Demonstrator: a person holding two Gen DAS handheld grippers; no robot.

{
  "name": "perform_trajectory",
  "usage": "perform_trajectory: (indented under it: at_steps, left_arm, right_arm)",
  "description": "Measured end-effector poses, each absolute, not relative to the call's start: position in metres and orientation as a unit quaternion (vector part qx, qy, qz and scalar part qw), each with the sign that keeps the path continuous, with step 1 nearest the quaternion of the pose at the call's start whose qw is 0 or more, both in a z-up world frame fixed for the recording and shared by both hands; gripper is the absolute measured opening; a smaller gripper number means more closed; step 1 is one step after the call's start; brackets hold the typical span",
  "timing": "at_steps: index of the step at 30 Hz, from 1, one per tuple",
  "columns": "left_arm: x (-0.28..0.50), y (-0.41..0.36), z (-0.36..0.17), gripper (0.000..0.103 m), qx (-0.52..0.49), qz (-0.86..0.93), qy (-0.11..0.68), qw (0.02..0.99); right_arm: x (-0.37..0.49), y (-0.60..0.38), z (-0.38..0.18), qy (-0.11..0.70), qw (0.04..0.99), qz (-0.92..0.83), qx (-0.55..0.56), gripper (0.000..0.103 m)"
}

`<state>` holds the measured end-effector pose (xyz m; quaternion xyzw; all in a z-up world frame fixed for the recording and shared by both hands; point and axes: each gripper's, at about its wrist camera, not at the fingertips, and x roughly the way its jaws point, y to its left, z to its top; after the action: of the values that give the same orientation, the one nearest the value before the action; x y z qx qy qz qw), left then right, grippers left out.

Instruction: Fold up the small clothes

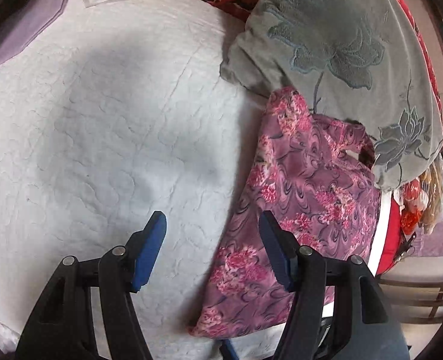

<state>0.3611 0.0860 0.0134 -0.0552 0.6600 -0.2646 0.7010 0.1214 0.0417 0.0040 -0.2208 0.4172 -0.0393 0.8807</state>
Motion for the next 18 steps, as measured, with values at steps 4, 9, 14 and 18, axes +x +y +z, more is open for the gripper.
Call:
perform_trajectory:
  at_steps: [4,9,14,18]
  left_arm:
    - [0.367,0.097,0.015,0.063,-0.057,-0.274,0.663,0.695]
    - [0.369,0.085,0.009,0.063,-0.083,-0.317,0.669,0.667]
    - [0.368,0.061,0.007,0.063,-0.108,-0.344,0.669,0.65]
    - [0.364,0.032,0.003,0.063,-0.097,-0.348,0.678,0.64]
  right_arm:
    - [0.147,0.04,0.0,0.392,0.878,-0.094,-0.257,0.083]
    - [0.154,0.031,0.013,0.39,0.888,-0.075,-0.232,0.007]
    - [0.134,0.013,0.043,0.34,0.918,-0.081,-0.188,0.005]
    - [0.128,0.0,0.051,0.329,0.926,-0.084,-0.167,0.005]
